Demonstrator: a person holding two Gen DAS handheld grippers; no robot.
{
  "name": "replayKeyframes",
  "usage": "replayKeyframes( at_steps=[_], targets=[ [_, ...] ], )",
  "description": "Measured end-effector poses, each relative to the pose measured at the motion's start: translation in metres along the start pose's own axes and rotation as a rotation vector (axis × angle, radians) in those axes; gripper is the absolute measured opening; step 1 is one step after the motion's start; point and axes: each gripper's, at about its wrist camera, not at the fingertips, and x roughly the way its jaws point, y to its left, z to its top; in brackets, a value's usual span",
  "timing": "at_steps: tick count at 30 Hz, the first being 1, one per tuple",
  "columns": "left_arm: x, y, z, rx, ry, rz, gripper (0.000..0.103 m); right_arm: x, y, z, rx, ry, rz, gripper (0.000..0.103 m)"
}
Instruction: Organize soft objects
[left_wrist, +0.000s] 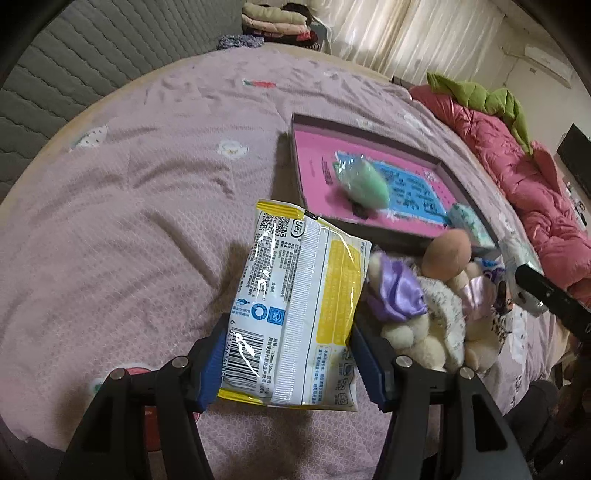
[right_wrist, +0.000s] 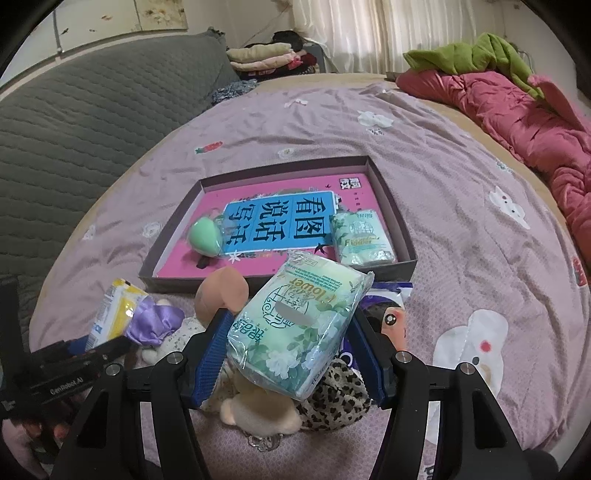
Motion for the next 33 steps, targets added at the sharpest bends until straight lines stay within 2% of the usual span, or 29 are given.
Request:
replayKeyframes(
  at_steps=[18, 33],
  targets=[
    [-0.040, -0.021, 0.023, 0.012, -0.098, -0.025, 0.062, -0.018, -0.002, 0.002, -0.013, -0.050, 0.000, 0.065],
    [-0.037, -0.037, 0.055, 0.007, -0.125, -0.029, 0.062, -0.022, 0.001, 0.015, -0.072, -0.081, -0.011, 0.065]
  ],
)
